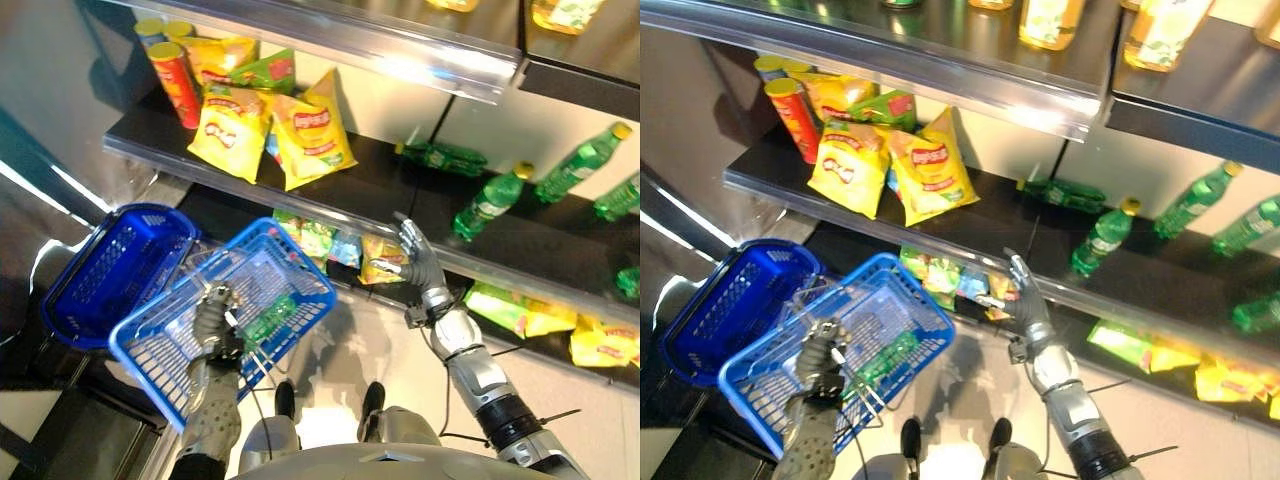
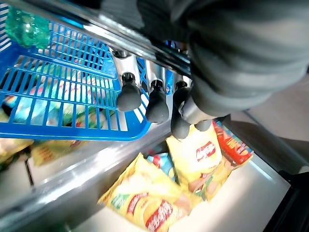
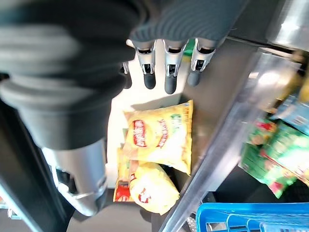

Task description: Pick up the snacks into the basket

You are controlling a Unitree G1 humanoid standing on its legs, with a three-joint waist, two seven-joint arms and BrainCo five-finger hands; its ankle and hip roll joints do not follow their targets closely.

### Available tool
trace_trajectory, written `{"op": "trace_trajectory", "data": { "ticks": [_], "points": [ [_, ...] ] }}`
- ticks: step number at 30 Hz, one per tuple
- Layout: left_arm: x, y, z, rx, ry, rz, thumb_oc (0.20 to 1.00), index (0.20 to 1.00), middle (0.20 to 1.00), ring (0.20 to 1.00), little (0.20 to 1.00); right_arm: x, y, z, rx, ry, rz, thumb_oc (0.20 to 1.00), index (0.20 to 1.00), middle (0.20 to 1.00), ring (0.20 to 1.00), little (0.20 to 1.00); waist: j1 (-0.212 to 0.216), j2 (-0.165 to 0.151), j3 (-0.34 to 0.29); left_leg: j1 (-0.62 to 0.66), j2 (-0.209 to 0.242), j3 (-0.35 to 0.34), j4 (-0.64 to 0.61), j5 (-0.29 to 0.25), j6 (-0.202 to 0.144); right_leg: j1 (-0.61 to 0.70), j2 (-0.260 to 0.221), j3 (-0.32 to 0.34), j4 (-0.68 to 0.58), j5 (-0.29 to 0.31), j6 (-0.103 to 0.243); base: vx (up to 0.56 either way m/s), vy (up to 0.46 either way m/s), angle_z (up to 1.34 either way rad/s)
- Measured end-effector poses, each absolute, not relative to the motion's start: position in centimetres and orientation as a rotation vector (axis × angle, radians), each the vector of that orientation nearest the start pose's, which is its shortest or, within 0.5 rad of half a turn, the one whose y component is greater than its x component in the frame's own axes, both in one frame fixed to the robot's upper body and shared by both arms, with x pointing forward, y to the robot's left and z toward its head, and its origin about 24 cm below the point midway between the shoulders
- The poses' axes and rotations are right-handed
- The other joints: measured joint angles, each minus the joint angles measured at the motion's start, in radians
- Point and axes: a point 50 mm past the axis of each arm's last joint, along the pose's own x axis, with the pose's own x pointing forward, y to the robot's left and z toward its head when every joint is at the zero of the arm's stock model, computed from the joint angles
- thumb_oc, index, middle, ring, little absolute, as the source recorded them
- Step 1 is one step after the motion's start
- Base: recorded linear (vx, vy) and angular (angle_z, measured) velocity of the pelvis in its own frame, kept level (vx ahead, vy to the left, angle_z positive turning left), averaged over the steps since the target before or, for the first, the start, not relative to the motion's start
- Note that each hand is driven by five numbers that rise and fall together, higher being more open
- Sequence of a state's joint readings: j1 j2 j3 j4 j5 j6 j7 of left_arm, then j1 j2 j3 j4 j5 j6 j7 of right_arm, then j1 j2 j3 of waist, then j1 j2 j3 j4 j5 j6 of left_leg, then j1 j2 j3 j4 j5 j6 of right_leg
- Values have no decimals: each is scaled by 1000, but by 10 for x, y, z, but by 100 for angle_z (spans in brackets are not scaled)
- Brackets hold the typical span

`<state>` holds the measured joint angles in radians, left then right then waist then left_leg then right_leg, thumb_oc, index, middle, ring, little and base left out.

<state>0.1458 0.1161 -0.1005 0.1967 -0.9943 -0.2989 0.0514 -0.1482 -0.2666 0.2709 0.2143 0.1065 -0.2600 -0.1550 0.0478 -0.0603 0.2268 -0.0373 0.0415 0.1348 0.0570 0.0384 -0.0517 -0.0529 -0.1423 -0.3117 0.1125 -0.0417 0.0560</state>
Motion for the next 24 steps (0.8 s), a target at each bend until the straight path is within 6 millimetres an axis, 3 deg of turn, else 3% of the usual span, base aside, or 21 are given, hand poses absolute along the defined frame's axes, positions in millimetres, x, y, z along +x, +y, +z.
{"op": "trace_trajectory", "data": {
  "ticks": [1, 5, 6, 7, 9, 10, 11, 12, 14, 17, 19, 21, 24],
  "points": [
    [209, 185, -20, -835, 87, 295, 200, 200, 200, 200, 200, 281, -140, 56, -158, -190, 116, 1000, 1000, 1000, 1000, 1000, 13, 0, 3, -28, -3, -7, 65, -2, -3, 16, 4, -3, -29, 15, -17, 95, 29, -4],
    [206, 187, -22, -835, 88, 308, 200, 200, 200, 200, 200, 295, -139, 77, -168, -265, 109, 1000, 1000, 1000, 1000, 1000, 28, 22, 0, -33, 42, -24, 80, -9, -13, 49, 35, 7, -84, 27, -37, 176, 142, -3],
    [210, 186, -19, -833, 83, 296, 200, 200, 200, 200, 200, 298, -141, 80, -164, -271, 83, 1000, 1000, 1000, 1000, 1000, 23, -4, 16, -102, 44, -41, 155, -36, -38, 48, 31, 59, -106, 34, -61, 85, 70, -4],
    [210, 186, -20, -833, 84, 297, 200, 200, 200, 200, 200, 299, -141, 79, -162, -268, 77, 1000, 1000, 1000, 1000, 1000, 41, -14, 21, -100, 49, -64, 100, -34, -42, 47, 31, 78, -115, 48, -61, 125, 113, -32],
    [208, 184, -23, -843, 96, 305, 200, 200, 200, 200, 200, 300, -146, 77, -176, -256, 59, 1000, 1000, 1000, 1000, 1000, 47, 17, 22, -91, 111, -88, -17, -15, -25, 49, 59, 83, -115, 58, -44, 111, 106, -37],
    [208, 181, -23, -853, 100, 304, 200, 200, 200, 200, 200, 300, -149, 77, -189, -255, 50, 1000, 1000, 1000, 1000, 1000, 41, 52, 21, -91, 140, -80, -41, -3, -9, 54, 81, 79, -112, 54, -33, 91, 99, -14],
    [208, 180, -24, -860, 101, 305, 200, 200, 200, 200, 200, 300, -151, 77, -194, -255, 42, 1000, 1000, 1000, 1000, 1000, 42, 70, 20, -85, 144, -89, -54, 20, -13, 55, 90, 75, -111, 54, -25, 100, 126, -48],
    [208, 182, -23, -852, 99, 305, 200, 200, 200, 200, 200, 301, -151, 77, -190, -251, 34, 1000, 1000, 1000, 1000, 1000, 56, 68, 22, -66, 140, -95, -76, 77, -85, 52, 78, 74, -112, 58, -2, 51, 70, -42],
    [209, 186, -23, -829, 104, 298, 200, 200, 200, 200, 200, 304, -143, 77, -158, -249, 30, 1000, 1000, 1000, 1000, 1000, 51, 38, 17, -57, 101, -82, -108, 91, -64, 52, 39, 67, -129, 67, 26, 33, 96, -14],
    [210, 190, -21, -812, 106, 292, 200, 200, 200, 200, 200, 316, -133, 90, -116, -278, 24, 1000, 1000, 1000, 1000, 1000, 75, 32, 19, -56, 51, -58, -122, 101, -37, 51, -10, 68, -149, 79, 57, -43, 37, 2],
    [212, 192, -18, -797, 97, 285, 200, 200, 200, 200, 200, 326, -128, 104, -91, -308, 12, 1000, 1000, 1000, 1000, 1000, 105, 30, 28, -68, 43, -56, -108, 97, -31, 45, -17, 61, -144, 75, 63, -70, 19, 4],
    [214, 192, -17, -790, 96, 272, 200, 200, 200, 200, 200, 336, -124, 120, -71, -347, 3, 1000, 1000, 1000, 1000, 1000, 110, 28, 33, -80, 42, -58, -102, 96, -30, 41, -16, 51, -139, 72, 62, -162, 30, 15],
    [224, 185, -10, -774, 91, 220, 200, 200, 200, 200, 200, 352, -119, 150, -63, -419, -32, 1000, 1000, 1000, 1000, 1000, 106, 27, 79, -153, 48, -60, -19, 74, -25, -32, -23, 40, -29, 28, 55, -132, 31, 17]
  ]
}}
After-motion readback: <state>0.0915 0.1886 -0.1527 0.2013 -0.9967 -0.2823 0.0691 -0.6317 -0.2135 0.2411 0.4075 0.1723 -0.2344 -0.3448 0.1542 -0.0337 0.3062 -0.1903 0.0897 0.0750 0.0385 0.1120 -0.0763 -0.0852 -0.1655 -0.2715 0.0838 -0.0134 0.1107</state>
